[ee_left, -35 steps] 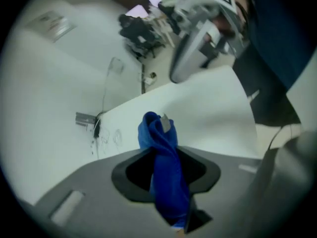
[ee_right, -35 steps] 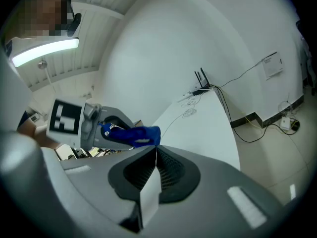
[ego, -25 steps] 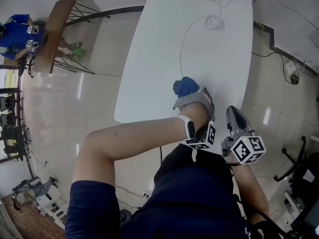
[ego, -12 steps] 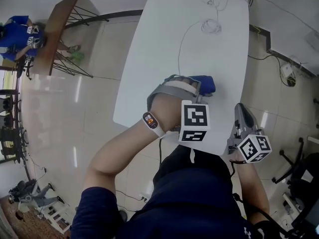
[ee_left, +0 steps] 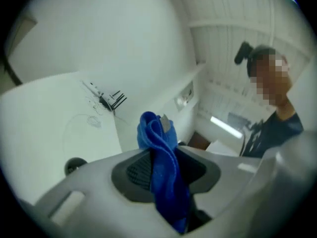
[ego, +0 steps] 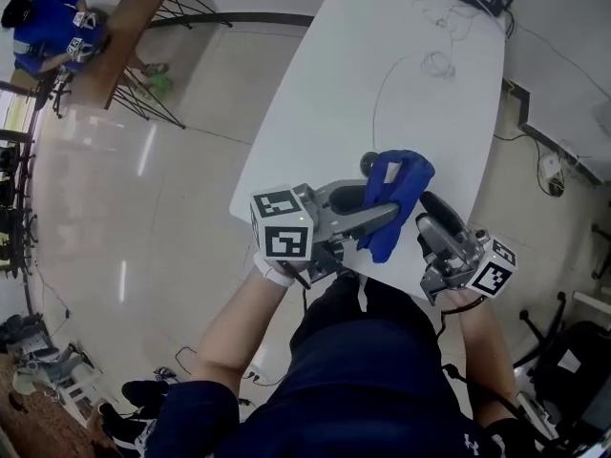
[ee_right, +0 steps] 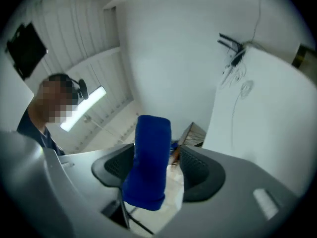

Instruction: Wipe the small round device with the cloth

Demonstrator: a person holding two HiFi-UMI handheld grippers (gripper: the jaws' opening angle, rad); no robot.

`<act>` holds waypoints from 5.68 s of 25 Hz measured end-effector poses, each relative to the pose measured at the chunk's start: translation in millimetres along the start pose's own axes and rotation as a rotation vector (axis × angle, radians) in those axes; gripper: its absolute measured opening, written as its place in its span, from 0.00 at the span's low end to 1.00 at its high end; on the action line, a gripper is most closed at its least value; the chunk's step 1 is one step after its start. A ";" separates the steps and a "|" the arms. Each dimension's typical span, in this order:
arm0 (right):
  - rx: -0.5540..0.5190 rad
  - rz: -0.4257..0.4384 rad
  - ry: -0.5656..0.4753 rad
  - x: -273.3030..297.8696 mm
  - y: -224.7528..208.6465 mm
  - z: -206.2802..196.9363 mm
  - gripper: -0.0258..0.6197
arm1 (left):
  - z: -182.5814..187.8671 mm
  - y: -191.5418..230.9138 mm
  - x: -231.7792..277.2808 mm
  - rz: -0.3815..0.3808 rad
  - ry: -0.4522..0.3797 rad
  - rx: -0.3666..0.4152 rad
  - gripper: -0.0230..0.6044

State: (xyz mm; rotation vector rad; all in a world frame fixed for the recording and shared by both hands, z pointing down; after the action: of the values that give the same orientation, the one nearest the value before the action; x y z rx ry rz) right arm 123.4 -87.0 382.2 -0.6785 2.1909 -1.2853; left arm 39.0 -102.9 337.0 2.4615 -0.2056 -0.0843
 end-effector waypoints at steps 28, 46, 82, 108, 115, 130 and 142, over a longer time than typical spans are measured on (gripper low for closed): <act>0.117 0.100 -0.066 -21.1 33.5 -36.9 0.37 | -36.6 -34.1 23.5 -0.522 -0.099 -0.441 0.24; 0.127 0.123 -0.126 -30.0 35.6 -34.0 0.36 | -35.1 -44.6 32.2 -0.598 -0.119 -0.478 0.24; 0.028 -0.124 0.318 78.0 -78.8 2.0 0.28 | -29.6 70.2 -33.5 0.247 -0.123 0.012 0.50; 0.309 -0.363 0.609 29.5 -194.0 -29.3 0.28 | -82.5 116.0 -29.6 0.272 0.027 -0.055 0.50; -0.034 -0.520 0.574 24.3 -180.1 -9.7 0.28 | -77.8 116.2 -36.0 0.374 0.038 0.025 0.50; -1.450 -0.562 0.792 77.8 -80.6 -27.6 0.28 | -109.1 103.4 -22.7 0.436 0.342 0.359 0.50; -0.850 -0.698 0.980 50.3 -171.5 -21.7 0.28 | -124.5 104.4 -14.2 0.400 0.332 0.242 0.50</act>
State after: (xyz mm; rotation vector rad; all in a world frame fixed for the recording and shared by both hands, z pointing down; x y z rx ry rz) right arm 99.8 -178.8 535.2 -1.4503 3.5955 -1.0155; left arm 25.7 -104.7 499.5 2.5722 -0.5834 0.5448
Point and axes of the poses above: the fingertips, and each gripper's own axes: x forward along the fingers, y to its left, z out of its top, the point moved 2 cm from there along -x, backward along the fingers, and after that the axes turned 8 degrees about x, right-handed, at the moved point
